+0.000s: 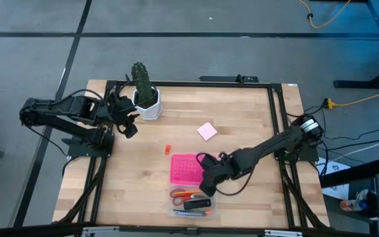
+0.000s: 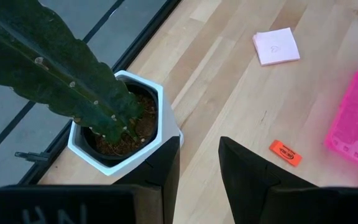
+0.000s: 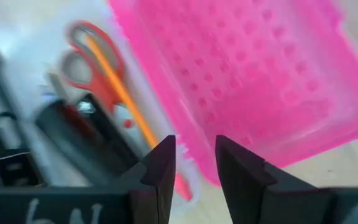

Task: Pack school essentials
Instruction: Put the orange eraser into the pencil case

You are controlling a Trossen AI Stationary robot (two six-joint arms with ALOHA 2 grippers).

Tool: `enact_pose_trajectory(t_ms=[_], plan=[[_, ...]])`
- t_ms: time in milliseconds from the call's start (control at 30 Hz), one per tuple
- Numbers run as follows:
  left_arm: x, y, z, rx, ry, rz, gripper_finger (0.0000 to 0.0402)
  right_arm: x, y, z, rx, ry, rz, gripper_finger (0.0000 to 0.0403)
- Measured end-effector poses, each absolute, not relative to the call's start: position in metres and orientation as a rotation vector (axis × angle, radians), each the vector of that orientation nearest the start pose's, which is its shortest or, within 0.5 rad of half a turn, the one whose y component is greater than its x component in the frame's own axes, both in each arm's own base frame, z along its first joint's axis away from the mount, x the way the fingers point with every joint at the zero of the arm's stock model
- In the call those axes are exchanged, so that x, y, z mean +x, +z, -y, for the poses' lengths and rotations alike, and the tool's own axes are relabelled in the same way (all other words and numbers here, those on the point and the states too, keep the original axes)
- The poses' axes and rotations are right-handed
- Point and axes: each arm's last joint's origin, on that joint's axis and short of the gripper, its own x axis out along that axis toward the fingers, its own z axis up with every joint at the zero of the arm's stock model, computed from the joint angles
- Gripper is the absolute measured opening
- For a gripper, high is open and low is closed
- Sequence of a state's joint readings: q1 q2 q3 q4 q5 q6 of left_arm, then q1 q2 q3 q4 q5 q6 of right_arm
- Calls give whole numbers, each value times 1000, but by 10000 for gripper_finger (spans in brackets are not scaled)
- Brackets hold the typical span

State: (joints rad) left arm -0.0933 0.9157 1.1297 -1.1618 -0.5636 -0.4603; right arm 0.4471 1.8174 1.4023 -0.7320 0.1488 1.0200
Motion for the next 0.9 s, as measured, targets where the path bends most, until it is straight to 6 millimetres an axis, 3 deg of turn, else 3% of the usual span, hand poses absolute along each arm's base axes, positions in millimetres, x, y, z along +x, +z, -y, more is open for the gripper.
enact_pose_trajectory(t_ms=[133,267,400,533,733,900], plan=[[140,349,-2,-116,628,-778,105,339,264,-135,539,-436,-1053,116],[141,349,-2,-116,628,-778,105,337,287,-104,550,-561,-1072,116],[141,348,-2,-132,617,-781,105,344,291,-79,557,-504,-1086,116],[144,347,1,-257,566,-787,105,347,290,-61,555,-494,-1123,116],[177,331,8,-386,523,-878,105,334,313,-42,618,-534,-1059,116],[210,307,13,-382,569,-992,105,304,340,-34,581,-610,-1009,116]])
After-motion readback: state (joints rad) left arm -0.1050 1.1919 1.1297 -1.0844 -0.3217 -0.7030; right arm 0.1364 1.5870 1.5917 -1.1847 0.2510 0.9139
